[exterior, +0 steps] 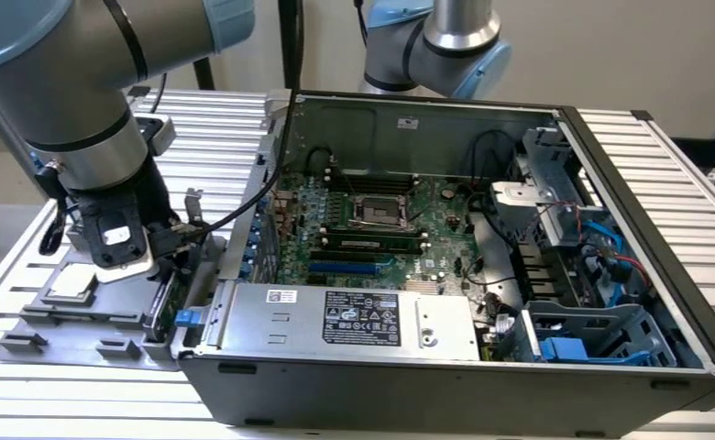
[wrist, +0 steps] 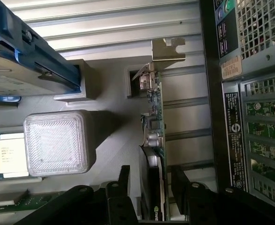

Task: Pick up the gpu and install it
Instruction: 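Pick up the gpu and move the gpu toward the slot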

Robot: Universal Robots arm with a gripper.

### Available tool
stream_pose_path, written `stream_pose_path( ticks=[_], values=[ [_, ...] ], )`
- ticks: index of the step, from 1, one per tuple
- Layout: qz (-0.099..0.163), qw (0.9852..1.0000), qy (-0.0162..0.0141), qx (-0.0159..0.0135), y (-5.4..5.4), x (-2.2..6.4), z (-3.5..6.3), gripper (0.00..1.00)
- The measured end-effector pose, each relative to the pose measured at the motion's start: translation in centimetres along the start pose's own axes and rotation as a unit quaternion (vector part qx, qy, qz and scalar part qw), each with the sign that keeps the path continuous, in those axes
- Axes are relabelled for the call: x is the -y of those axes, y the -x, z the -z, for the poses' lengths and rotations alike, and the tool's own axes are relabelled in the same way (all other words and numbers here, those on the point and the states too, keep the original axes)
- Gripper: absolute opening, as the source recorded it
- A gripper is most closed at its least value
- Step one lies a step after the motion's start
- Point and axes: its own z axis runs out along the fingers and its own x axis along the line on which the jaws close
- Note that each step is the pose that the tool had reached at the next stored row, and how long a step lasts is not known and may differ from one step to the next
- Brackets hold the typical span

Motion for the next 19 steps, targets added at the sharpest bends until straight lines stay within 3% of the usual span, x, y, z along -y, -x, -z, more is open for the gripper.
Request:
stream_pose_path(
  ticks=[7,19],
  values=[
    [0.001,1.0,-0.0005,-0.0028,-0.05,-0.28,-0.09,0.48],
    [0.004,1.0,-0.0022,-0.0029,0.07,-0.31,-0.19,0.46]
  ],
)
